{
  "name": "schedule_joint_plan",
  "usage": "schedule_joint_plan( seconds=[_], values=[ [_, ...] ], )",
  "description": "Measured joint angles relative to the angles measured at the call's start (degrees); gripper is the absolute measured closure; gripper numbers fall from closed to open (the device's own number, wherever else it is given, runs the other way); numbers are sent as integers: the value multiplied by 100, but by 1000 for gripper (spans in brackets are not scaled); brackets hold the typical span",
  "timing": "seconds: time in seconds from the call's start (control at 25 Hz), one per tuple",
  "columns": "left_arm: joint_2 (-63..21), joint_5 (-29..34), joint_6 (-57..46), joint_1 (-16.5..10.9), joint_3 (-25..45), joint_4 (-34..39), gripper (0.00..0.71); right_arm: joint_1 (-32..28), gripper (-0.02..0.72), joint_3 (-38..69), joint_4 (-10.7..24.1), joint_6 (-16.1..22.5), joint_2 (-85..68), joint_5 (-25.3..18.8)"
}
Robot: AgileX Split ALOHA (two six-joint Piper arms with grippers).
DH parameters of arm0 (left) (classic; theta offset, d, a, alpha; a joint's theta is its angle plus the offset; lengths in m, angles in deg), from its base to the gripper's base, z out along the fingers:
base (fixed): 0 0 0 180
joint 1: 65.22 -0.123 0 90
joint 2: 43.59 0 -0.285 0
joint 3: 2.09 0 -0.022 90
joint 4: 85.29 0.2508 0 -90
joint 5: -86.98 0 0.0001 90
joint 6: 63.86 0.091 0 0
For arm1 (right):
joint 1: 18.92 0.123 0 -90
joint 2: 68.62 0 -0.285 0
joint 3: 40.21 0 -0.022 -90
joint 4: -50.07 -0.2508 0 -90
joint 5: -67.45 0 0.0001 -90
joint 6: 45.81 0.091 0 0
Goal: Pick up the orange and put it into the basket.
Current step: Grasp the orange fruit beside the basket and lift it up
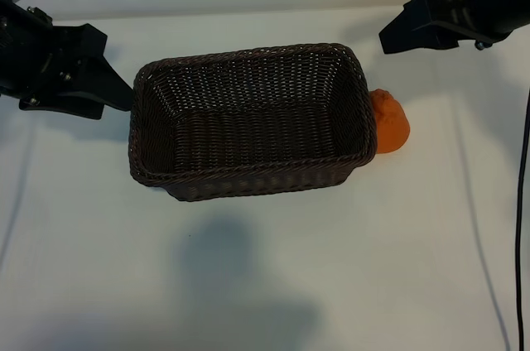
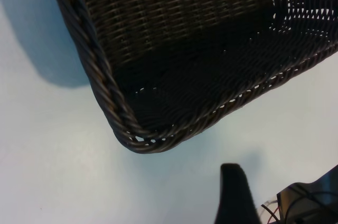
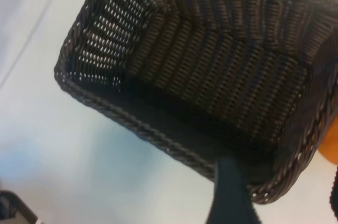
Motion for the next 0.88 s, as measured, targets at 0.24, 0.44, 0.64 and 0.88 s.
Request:
schedule_joint_plan(
  seconds=[0.24, 0.44, 0.64, 0.88],
  values=[
    [0, -213, 10, 0, 0, 0, 221, 0, 256, 0, 12, -91, 0, 218],
    [0, -313, 10, 0, 1, 0, 221, 0, 256, 0, 594, -25, 0, 240],
    [0, -319, 10, 0, 1, 0, 221, 0, 256, 0, 1049, 446, 0, 386],
    [0, -314, 10, 0, 1, 0, 221, 0, 256, 0, 1142, 706, 364, 349]
  ],
)
